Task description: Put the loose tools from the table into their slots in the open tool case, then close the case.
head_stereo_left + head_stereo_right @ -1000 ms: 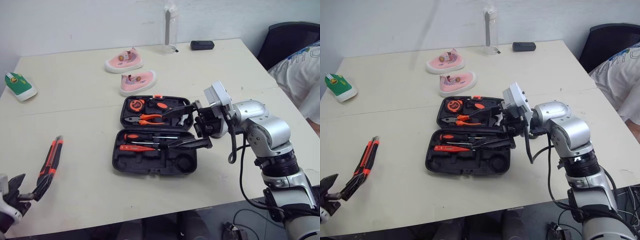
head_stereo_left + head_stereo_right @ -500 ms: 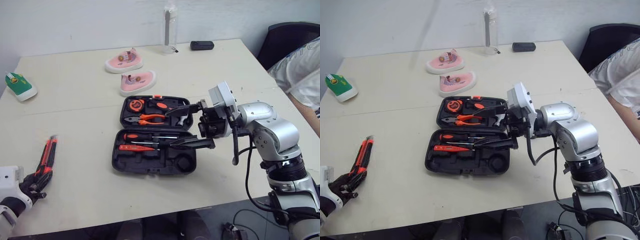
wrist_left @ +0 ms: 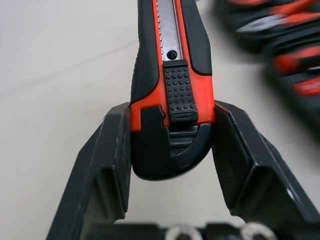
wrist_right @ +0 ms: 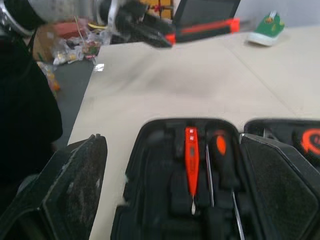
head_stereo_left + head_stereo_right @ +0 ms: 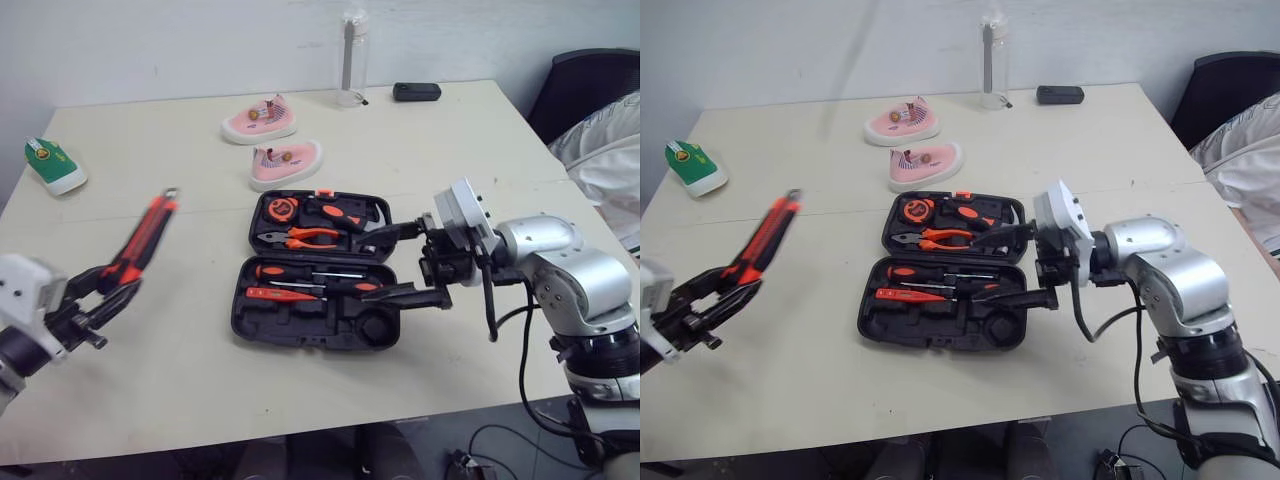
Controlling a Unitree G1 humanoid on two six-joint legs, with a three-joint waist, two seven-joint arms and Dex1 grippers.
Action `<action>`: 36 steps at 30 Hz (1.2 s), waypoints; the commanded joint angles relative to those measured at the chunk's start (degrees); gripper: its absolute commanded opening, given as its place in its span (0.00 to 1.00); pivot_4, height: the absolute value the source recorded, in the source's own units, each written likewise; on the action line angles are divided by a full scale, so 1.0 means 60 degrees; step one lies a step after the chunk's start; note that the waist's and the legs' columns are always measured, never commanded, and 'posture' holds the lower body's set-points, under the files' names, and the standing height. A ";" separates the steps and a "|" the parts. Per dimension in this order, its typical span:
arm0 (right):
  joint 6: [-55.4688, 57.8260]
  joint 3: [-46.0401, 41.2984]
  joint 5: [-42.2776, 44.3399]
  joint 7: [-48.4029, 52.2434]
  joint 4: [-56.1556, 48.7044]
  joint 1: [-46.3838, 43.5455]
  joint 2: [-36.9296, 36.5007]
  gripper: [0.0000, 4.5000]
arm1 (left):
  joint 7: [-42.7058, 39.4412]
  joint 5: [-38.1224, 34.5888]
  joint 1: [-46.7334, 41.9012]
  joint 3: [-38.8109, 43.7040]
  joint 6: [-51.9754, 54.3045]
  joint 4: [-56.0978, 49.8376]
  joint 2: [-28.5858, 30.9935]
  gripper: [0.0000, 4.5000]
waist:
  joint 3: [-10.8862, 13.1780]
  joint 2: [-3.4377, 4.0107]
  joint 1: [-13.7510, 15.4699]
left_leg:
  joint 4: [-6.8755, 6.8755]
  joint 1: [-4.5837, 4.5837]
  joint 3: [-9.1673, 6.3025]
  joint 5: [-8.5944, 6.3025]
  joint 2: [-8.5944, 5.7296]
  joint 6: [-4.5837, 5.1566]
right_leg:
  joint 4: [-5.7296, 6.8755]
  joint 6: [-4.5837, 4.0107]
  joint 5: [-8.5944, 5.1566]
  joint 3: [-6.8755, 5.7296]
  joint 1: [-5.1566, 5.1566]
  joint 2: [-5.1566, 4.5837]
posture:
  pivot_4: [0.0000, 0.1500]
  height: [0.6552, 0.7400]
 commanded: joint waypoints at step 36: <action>0.0045 -0.1617 0.0308 -0.1651 -0.2339 0.2885 -0.1121 1.00 | -0.7291 0.4359 -0.7990 -0.8700 -0.4085 0.5869 0.0154 0.35 | 0.0053 0.0054 0.0006 | 0.0040 -0.0011 0.0038 0.0007 0.0004 0.0002 | 0.0085 -0.0001 -0.0001 0.0011 -0.0019 0.0135 | 1.00 0.85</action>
